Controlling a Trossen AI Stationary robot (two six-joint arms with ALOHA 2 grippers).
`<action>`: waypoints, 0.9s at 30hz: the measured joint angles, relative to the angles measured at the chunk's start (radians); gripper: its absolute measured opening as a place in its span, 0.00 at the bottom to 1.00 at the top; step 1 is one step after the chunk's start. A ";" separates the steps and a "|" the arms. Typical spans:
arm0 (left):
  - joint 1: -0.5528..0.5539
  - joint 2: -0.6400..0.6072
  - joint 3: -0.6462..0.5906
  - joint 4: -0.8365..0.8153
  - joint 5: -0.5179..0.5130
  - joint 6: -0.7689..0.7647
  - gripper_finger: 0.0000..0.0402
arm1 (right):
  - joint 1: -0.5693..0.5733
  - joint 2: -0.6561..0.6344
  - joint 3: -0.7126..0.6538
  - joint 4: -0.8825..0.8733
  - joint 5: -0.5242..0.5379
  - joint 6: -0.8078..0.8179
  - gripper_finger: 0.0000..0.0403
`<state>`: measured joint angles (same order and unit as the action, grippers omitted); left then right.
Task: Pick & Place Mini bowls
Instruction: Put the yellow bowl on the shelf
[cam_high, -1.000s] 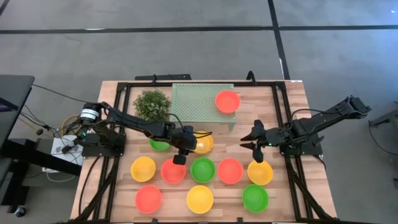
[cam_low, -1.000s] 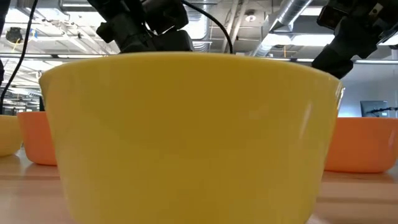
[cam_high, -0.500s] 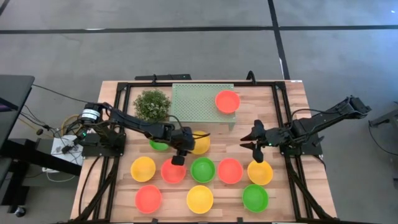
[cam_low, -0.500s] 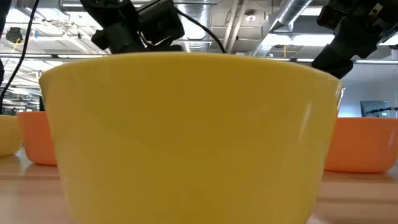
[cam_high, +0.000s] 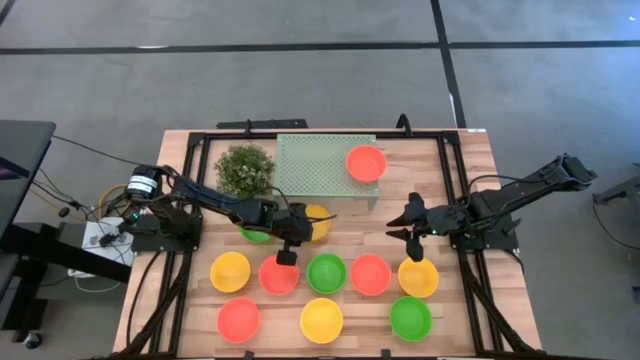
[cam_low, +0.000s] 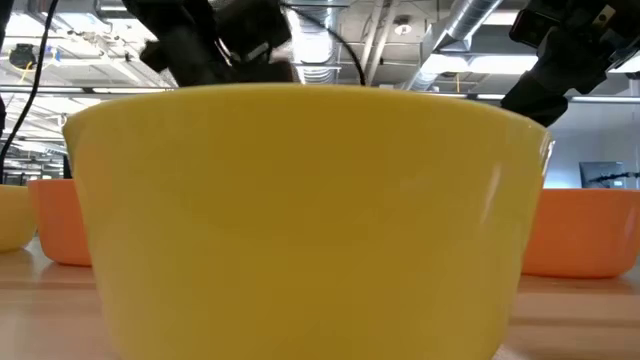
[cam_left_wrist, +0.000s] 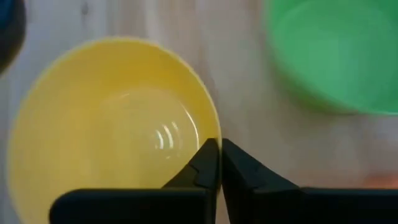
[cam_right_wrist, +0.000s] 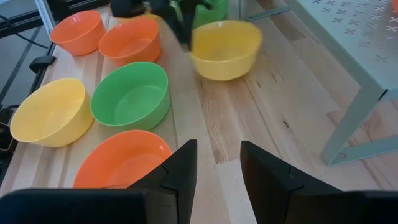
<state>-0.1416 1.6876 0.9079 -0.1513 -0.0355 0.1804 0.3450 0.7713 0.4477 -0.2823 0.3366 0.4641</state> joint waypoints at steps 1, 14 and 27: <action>-0.018 -0.016 0.003 -0.001 0.000 -0.005 0.02 | 0.000 0.000 0.000 0.000 0.000 0.000 0.29; -0.195 -0.359 0.028 0.005 -0.318 0.022 0.02 | 0.000 0.000 0.000 0.003 0.000 0.000 0.29; -0.024 -0.310 0.269 -0.248 -0.304 0.127 0.02 | 0.000 0.000 0.000 0.009 0.000 -0.002 0.29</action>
<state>-0.1661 1.3771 1.1772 -0.3988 -0.3399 0.3070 0.3447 0.7712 0.4476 -0.2737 0.3370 0.4622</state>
